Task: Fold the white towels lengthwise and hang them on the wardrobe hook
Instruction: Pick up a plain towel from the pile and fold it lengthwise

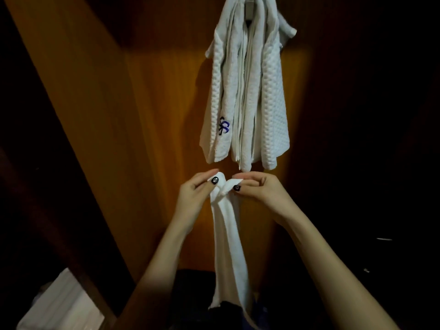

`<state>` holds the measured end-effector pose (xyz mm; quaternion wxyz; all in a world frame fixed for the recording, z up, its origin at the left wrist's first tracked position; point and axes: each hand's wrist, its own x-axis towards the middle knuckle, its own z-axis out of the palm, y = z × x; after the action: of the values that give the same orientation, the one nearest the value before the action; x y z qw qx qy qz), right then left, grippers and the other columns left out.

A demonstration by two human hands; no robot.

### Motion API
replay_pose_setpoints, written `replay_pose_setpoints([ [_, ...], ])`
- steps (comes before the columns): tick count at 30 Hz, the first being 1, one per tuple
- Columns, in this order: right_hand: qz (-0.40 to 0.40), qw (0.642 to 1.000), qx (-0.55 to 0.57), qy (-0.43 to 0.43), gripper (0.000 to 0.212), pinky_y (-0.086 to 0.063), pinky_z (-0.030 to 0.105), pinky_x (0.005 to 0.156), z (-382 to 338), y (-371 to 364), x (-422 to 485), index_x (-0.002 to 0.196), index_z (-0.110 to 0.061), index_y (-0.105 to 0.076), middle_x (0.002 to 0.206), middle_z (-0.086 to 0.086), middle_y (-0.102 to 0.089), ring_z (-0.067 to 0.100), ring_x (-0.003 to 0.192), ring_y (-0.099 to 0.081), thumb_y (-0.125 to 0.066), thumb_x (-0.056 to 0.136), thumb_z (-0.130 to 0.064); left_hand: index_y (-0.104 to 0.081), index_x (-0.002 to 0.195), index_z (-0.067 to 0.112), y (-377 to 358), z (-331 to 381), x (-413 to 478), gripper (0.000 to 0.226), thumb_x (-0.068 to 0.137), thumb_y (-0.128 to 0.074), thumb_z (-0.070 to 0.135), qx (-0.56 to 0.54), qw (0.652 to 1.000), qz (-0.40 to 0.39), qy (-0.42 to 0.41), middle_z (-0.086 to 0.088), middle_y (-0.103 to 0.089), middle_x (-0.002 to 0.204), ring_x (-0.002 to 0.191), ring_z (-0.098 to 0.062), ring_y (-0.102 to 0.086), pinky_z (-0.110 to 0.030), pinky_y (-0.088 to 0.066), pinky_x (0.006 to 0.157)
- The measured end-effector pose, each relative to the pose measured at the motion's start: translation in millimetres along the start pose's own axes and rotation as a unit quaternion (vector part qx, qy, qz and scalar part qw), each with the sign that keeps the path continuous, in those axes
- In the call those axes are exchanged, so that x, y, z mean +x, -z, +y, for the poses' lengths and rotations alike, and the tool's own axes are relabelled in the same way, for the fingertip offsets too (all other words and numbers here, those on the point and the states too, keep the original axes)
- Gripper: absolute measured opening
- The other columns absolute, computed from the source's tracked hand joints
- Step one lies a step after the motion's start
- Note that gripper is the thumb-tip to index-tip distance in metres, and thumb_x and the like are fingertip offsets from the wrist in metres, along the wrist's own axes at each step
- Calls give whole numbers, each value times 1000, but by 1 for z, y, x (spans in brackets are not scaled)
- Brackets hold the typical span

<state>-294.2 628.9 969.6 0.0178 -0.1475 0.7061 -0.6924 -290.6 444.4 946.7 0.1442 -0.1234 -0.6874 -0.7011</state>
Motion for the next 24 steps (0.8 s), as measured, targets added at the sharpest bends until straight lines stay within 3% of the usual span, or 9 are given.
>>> replay_pose_setpoints([
  [4, 79, 996, -2, 41, 17, -52, 27, 72, -4, -11, 2, 98, 14, -65, 79, 25, -62, 24, 71, -61, -67, 84, 5, -60, 121, 6, -15, 2, -5, 44, 80, -66, -7, -9, 1000, -19, -16, -4, -62, 115, 101, -4, -64, -14, -47, 84],
  [8, 97, 991, 84, 25, 18, -57, 20, 61, -10, -16, 5, 100, 19, -61, 68, 16, -67, 14, 57, -68, -53, 94, 5, -53, 128, 0, -21, -1, -6, 56, 76, -67, -13, 27, 996, -45, -66, -3, -57, 117, 101, 9, -58, -10, -45, 85],
  [13, 41, 990, 135, -24, 22, -59, 22, 68, -15, -13, 7, 106, 15, -61, 78, 21, -69, 18, 65, -71, -43, 95, 10, -64, 113, 3, -21, -6, 1, 33, 82, -63, -8, -3, 995, 35, -96, -5, -66, 104, 94, 1, -64, -12, -47, 80],
  [18, 19, 999, 42, 13, 12, -58, 23, 65, -12, -11, 10, 99, 14, -63, 76, 22, -67, 16, 61, -68, -58, 89, 10, -73, 91, 9, -17, -13, 12, 16, 82, -66, -1, -37, 995, 62, -74, 3, -74, 84, 83, -4, -68, -14, -49, 73],
  [22, 35, 996, -76, 38, 6, -53, 20, 58, -6, -5, 12, 90, 7, -65, 68, 17, -66, 12, 57, -64, -60, 88, 9, -74, 85, 17, -10, -11, 25, 19, 82, -67, -1, -26, 994, 60, -88, 10, -74, 79, 77, 0, -67, -11, -48, 69],
  [24, 56, 986, -141, 64, 8, -54, 28, 61, -2, -2, 14, 86, -1, -69, 65, 7, -65, 12, 60, -62, -63, 87, 4, -75, 81, 26, -8, -6, 31, 27, 82, -68, 1, -13, 993, 49, -104, 12, -74, 79, 77, 1, -67, -10, -48, 68],
])
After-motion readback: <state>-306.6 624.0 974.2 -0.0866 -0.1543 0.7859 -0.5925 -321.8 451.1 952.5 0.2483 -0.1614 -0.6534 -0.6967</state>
